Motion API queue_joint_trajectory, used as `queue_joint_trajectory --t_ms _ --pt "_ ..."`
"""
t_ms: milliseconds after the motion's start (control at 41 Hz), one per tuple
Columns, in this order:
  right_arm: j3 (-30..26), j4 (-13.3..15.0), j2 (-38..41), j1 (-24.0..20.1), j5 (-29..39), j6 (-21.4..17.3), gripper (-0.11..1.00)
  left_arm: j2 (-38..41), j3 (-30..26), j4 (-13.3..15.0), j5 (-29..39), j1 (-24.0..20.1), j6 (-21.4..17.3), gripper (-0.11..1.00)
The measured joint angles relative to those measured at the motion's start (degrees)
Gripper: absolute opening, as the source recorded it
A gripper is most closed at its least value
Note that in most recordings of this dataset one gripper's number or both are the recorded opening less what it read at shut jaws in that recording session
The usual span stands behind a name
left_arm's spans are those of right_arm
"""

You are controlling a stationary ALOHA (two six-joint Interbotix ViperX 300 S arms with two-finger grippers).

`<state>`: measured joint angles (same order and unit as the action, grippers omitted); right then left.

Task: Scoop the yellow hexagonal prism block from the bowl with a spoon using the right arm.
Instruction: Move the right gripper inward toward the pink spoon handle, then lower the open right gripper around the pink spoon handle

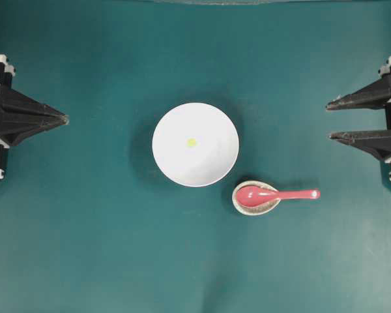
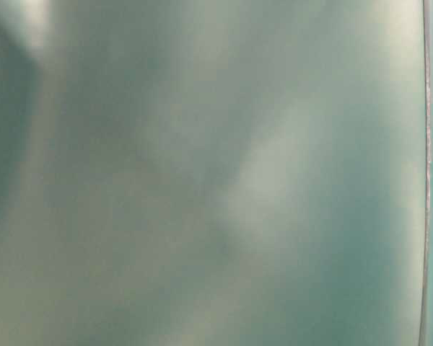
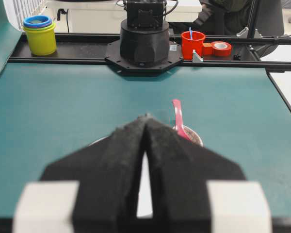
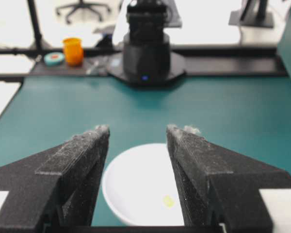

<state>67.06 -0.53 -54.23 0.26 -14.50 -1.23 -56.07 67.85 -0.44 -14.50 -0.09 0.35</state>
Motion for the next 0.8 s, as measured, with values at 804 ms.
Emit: queue_joint_trajectory --t_ms 804 --pt "2.02 -3.08 18.37 -0.79 -6.15 -1.85 0.54 0.09 0.00 -0.09 0.35 0.00 0.00 0.00"
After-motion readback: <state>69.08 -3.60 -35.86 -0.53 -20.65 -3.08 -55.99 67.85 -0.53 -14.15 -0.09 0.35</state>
